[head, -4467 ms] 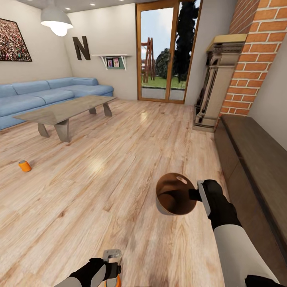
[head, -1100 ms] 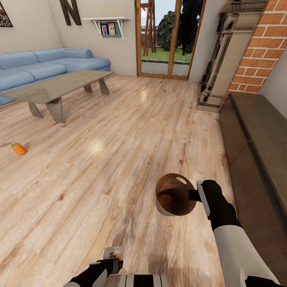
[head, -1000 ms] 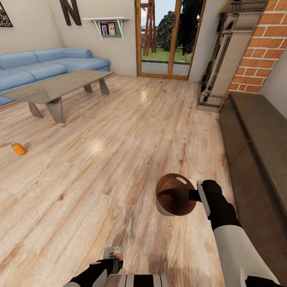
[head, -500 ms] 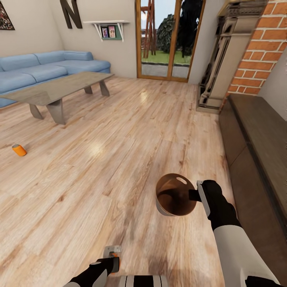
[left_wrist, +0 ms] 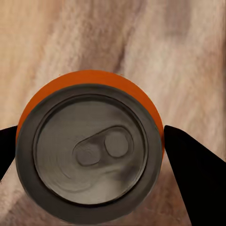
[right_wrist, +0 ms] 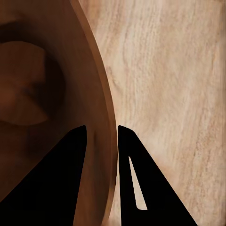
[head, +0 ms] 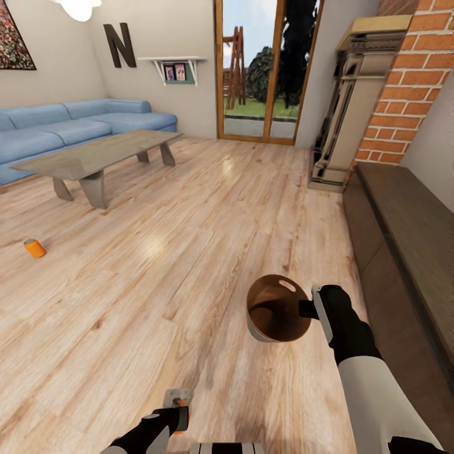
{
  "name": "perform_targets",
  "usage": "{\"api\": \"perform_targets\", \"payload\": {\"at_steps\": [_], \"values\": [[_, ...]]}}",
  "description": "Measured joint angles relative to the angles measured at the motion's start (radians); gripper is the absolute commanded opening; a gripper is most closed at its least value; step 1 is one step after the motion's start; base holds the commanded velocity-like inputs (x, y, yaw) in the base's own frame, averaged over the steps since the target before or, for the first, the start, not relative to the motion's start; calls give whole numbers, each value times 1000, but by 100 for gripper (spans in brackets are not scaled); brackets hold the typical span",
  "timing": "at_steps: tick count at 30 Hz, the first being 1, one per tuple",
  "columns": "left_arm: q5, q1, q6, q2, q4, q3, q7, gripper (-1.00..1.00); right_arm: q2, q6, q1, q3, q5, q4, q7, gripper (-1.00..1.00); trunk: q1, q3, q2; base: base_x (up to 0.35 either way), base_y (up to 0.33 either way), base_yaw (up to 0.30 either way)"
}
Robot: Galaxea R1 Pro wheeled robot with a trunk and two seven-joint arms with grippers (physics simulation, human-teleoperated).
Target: Put the three can of soda from the living room inside the tash can in the kitchen.
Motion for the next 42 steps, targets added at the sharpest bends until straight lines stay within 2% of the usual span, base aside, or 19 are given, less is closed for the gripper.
{"api": "perform_targets", "payload": {"at_steps": [19,24,27,29,31,32,35,39,41,42], "values": [[0,0,6,1,-9,-1,-6,-100,-8,0,1,-6,-1,42,0,-100,-9,73,4,0,0,0],[0,0,27,3,-19,0,-7,-100,-10,0,1,-5,-1,89,-2,-100,-11,93,6,0,0,0],[1,0,96,3,-82,0,-7,-100,-12,0,1,-3,2,165,-6,-100,-12,104,6,0,0,0],[2,0,162,3,-158,1,-7,-100,-12,0,0,-3,1,188,-13,-100,-13,112,7,0,0,0],[4,5,281,2,-309,2,-7,-100,-12,0,-1,2,-10,224,-40,-100,-14,120,7,0,0,0],[4,13,315,2,-352,2,-7,-100,-11,0,-1,4,-3,227,-48,-100,-14,124,7,0,0,0],[9,85,522,2,-648,1,-7,-100,-10,0,-1,12,11,240,-74,-100,-16,135,8,0,0,0],[15,118,681,2,-865,0,-8,-100,-7,0,-2,21,-11,245,-79,-100,-18,151,9,0,0,0],[35,126,752,4,-956,0,-8,-100,-7,0,-1,29,-13,257,-81,-100,-18,159,10,0,0,0],[57,129,789,6,-998,-1,-8,-100,-8,0,-1,35,-7,271,-82,-100,-19,162,10,0,0,0]]}}
